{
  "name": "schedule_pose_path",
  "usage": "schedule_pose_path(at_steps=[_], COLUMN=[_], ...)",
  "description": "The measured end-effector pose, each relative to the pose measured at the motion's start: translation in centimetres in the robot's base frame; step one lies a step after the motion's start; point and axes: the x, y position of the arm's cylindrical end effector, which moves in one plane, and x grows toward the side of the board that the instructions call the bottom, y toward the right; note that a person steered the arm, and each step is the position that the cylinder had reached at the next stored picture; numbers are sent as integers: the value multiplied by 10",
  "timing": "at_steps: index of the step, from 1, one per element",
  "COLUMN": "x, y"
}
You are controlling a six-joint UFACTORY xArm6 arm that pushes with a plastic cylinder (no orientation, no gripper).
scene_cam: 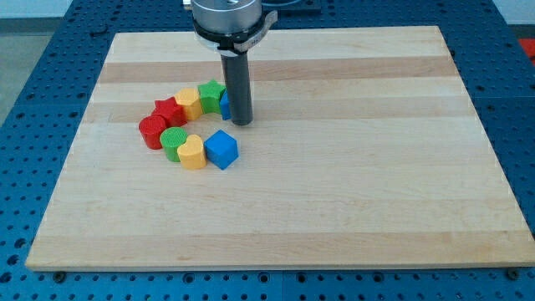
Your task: Nudge the blue triangle slightly up
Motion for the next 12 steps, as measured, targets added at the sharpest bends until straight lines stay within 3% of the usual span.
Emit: schedule_pose_path(at_steps=[4,9,12], x=[19,6,17], y=[-38,-37,2])
